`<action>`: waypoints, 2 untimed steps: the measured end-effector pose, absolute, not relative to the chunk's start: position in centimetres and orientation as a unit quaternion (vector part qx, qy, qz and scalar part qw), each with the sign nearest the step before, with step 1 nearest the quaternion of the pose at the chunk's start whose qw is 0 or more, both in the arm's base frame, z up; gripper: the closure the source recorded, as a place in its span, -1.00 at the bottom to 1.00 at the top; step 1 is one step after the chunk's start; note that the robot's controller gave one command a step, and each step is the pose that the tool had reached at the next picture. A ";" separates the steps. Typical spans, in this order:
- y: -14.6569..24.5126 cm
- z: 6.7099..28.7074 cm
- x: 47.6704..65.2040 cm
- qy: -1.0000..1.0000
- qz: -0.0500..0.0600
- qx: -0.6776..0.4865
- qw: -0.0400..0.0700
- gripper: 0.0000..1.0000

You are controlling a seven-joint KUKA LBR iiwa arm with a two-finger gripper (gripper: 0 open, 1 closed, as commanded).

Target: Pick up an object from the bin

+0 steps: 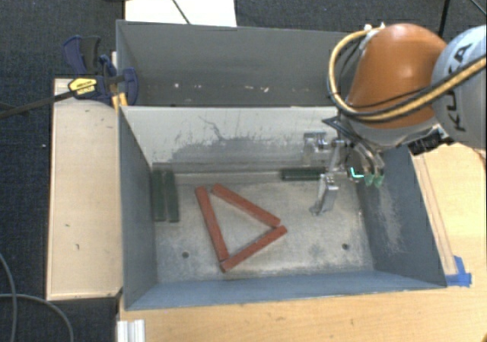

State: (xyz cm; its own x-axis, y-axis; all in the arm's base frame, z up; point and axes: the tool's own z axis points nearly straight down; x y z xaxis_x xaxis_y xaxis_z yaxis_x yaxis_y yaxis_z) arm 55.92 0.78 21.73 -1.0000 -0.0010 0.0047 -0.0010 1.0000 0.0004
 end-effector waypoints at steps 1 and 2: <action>0.8 22.1 56.1 -1.000 0.000 0.000 -0.002 -1.00; 3.5 16.7 54.2 -0.999 0.000 0.052 -0.003 -1.00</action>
Offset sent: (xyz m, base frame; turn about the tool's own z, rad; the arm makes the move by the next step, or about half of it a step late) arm -0.0530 0.0762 -0.1473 -0.2921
